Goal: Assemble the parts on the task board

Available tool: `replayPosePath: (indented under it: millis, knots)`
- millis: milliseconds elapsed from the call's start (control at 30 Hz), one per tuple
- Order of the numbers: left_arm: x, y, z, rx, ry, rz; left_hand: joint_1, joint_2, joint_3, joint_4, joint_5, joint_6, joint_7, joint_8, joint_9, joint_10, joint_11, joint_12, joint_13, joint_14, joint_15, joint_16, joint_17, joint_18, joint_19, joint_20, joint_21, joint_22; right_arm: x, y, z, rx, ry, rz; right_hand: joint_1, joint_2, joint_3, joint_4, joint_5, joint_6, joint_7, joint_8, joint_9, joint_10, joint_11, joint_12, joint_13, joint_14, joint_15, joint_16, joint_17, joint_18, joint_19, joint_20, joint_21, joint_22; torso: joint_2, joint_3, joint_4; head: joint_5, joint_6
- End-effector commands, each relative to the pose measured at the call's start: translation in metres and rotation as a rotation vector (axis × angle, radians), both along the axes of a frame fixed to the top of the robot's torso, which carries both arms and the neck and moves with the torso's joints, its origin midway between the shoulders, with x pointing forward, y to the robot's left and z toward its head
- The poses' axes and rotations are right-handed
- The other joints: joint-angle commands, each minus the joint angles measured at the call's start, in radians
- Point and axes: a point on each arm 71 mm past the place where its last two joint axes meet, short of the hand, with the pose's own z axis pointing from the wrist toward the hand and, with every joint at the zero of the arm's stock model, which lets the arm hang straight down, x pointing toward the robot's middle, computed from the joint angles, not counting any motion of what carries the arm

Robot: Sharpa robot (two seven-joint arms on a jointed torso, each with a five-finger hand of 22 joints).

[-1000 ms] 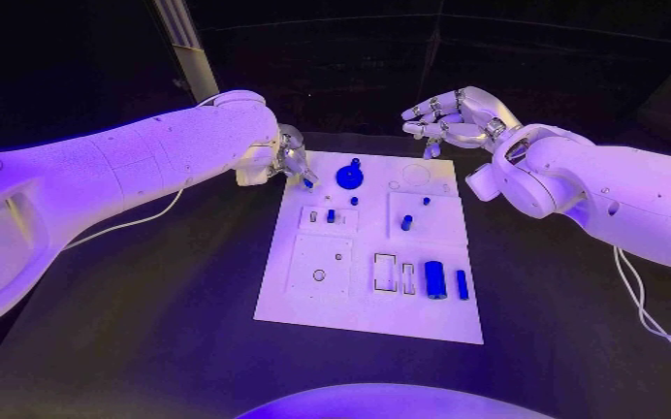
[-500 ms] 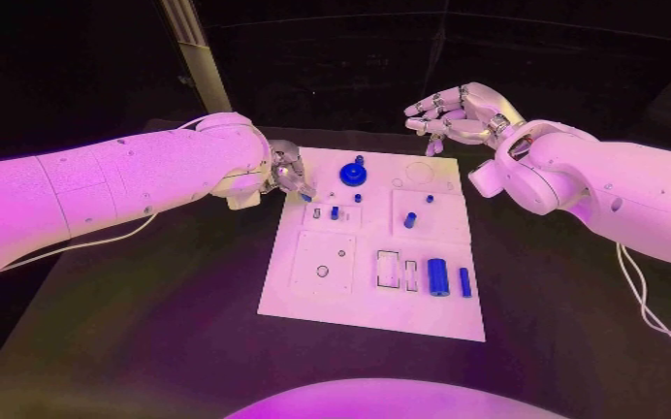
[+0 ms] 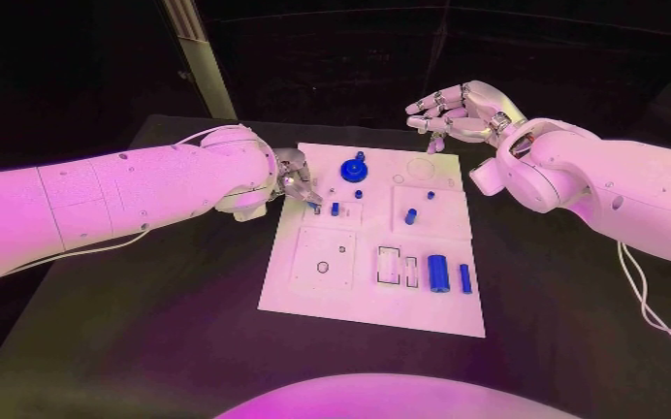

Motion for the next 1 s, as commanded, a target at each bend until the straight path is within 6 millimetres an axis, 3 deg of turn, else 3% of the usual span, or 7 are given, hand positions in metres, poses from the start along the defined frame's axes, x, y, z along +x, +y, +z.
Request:
replayPosePath:
  millis: [33, 1000]
  knots:
    - [-0.0004, -0.0019, 0.0021, 0.014, -0.036, 0.002, -0.006, 0.007, 0.116, -0.111, 0.001, 0.003, -0.005, 0.003, 0.001, 0.008, -0.002, 0.003, 0.000, 0.106, -0.005, 0.003, 0.263, -0.006, 0.007, -0.002, 0.006, 0.023, -0.0001, 0.0012, 0.0011, 0.006, -0.001, 0.011, 0.007, 0.006, 0.005, 0.000, 0.003, -0.007, 0.000, 0.006, 0.001, -0.008, -0.002, 0.004, -0.001, -0.008, 0.001, -0.006, -0.001, 0.004, -0.005, -0.001, -0.006, -0.001, 0.000, 0.0012, -0.0003, -0.002, -0.003]
    - [-0.0052, -0.0109, -0.0046, 0.090, 0.039, -0.062, -0.011, -0.009, 0.126, -0.121, 0.000, 0.005, -0.008, 0.010, 0.004, 0.009, -0.004, 0.002, -0.001, 0.106, -0.007, 0.003, 0.263, -0.006, 0.006, -0.003, 0.003, 0.019, -0.0003, 0.0016, 0.0007, 0.006, 0.000, 0.014, 0.007, 0.007, 0.005, 0.001, 0.003, -0.008, 0.000, 0.006, 0.001, -0.008, -0.002, 0.004, -0.003, -0.008, 0.001, -0.006, -0.002, 0.004, -0.005, -0.001, -0.007, -0.001, 0.000, 0.0011, -0.0001, -0.005, -0.010]
